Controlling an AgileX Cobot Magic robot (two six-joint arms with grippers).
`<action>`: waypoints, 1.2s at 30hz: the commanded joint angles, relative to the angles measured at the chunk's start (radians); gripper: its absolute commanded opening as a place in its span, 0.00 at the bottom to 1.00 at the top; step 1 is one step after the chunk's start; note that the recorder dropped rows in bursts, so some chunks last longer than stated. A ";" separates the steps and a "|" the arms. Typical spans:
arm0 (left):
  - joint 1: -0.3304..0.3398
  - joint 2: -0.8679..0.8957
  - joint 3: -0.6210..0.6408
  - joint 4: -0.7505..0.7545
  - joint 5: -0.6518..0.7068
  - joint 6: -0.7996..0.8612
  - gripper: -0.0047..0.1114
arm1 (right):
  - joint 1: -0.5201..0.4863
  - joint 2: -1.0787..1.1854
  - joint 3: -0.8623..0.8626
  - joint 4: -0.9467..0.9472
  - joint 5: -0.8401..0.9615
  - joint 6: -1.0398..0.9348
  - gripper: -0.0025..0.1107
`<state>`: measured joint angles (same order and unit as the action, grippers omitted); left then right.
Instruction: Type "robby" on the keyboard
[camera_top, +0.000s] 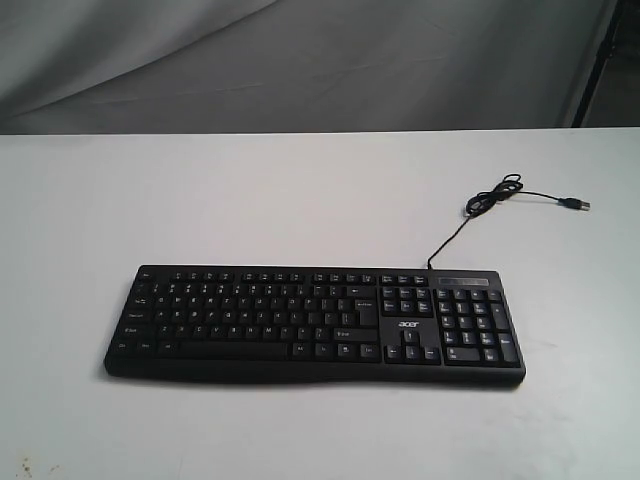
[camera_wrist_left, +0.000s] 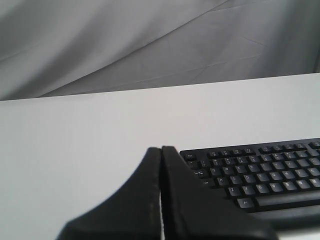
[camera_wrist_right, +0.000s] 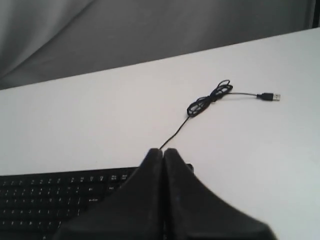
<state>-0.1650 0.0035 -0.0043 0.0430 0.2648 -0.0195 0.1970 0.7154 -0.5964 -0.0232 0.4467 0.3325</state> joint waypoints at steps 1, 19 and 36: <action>-0.006 -0.003 0.004 0.005 -0.007 -0.003 0.04 | 0.085 0.131 -0.005 -0.015 -0.021 0.043 0.02; -0.006 -0.003 0.004 0.005 -0.007 -0.003 0.04 | 0.479 0.816 -0.618 0.439 0.265 -0.625 0.02; -0.006 -0.003 0.004 0.005 -0.007 -0.003 0.04 | 0.605 1.261 -0.923 0.430 0.134 -0.726 0.02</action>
<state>-0.1650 0.0035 -0.0043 0.0430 0.2648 -0.0195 0.7967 1.9274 -1.4854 0.4179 0.6371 -0.3785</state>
